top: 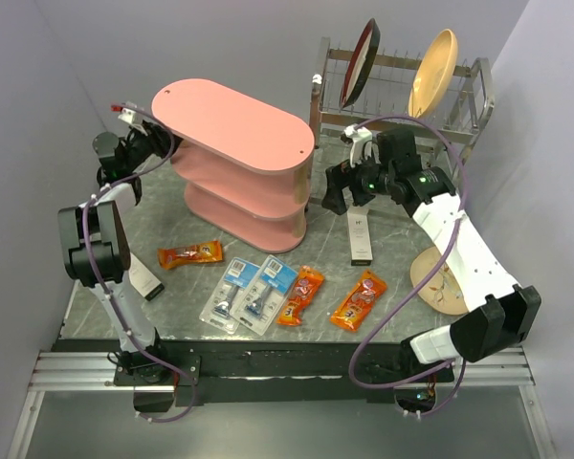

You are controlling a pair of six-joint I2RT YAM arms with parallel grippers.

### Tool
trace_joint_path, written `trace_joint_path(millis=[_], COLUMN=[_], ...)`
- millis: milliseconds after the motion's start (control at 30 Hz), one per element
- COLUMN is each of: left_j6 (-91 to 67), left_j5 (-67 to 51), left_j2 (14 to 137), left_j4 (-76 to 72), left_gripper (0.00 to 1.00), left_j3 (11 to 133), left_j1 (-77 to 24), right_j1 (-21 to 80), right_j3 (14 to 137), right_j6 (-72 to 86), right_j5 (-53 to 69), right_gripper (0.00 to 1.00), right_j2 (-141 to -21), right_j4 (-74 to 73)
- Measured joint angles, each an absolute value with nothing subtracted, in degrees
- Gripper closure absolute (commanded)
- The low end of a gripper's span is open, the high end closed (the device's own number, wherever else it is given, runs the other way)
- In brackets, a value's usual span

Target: Place and organize the shaving razors onto the shelf

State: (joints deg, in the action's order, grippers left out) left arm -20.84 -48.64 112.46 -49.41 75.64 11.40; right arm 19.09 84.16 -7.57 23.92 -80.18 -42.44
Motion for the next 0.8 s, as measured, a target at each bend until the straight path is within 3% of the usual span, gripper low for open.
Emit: trace_joint_path(millis=[233, 633, 800], left_j6=[-20.40, -18.68, -18.04], left_j5=[-44.84, -32.10, -29.26], left_j2=[110.32, 95.29, 90.43], left_j4=[-50.28, -46.06, -41.23], left_gripper=[0.77, 0.92, 0.83], left_j3=[72.36, 56.66, 53.91], left_j1=[11.73, 18.13, 19.77], right_j1=[19.09, 19.16, 19.16], right_j3=[81.28, 81.43, 81.43], right_j6=[-7.05, -5.39, -4.84], right_j5=[23.51, 25.76, 26.26], right_gripper=[0.00, 0.00, 0.00], right_j2=[-80.09, -85.41, -85.80], right_j4=[-41.91, -39.46, -38.15])
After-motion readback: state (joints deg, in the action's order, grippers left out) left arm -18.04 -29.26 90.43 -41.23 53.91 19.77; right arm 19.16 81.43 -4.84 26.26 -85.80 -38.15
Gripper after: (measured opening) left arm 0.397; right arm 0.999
